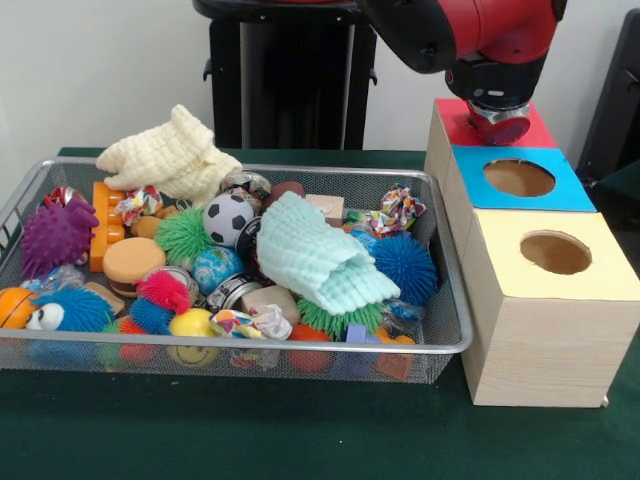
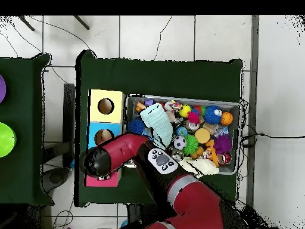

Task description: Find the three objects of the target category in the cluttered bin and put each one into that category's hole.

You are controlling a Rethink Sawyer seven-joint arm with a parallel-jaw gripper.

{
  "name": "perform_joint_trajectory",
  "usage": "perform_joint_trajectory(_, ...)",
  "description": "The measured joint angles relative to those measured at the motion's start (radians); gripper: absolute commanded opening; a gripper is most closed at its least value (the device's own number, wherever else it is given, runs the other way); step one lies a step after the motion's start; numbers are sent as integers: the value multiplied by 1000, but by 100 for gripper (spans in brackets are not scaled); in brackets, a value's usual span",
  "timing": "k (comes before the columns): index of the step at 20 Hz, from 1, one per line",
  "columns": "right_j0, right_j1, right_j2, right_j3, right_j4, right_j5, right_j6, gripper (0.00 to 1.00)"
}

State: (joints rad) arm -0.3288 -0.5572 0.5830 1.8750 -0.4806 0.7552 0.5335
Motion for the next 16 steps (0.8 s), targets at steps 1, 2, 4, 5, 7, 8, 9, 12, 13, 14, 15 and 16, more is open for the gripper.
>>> perform_joint_trajectory(1,2,0,-3,0,1,0,0,0)
perform_joint_trajectory(2,9,-2,-10,0,0,0,1,0)
perform_joint_trajectory(4,23,-8,-23,0,0,0,3,0)
perform_joint_trajectory(5,35,-12,-34,0,1,0,3,0)
perform_joint_trajectory(7,50,-18,-47,0,1,0,3,0)
perform_joint_trajectory(8,61,-22,-55,0,1,0,3,0)
perform_joint_trajectory(9,69,-24,-60,0,1,0,3,0)
perform_joint_trajectory(12,86,-29,-71,0,2,-1,3,0)
perform_joint_trajectory(13,89,-30,-73,0,4,0,3,0)
perform_joint_trajectory(14,91,-31,-75,0,6,-1,3,0)
perform_joint_trajectory(15,93,-32,-77,0,8,-1,3,0)
perform_joint_trajectory(16,97,-33,-83,-1,11,-1,3,0)
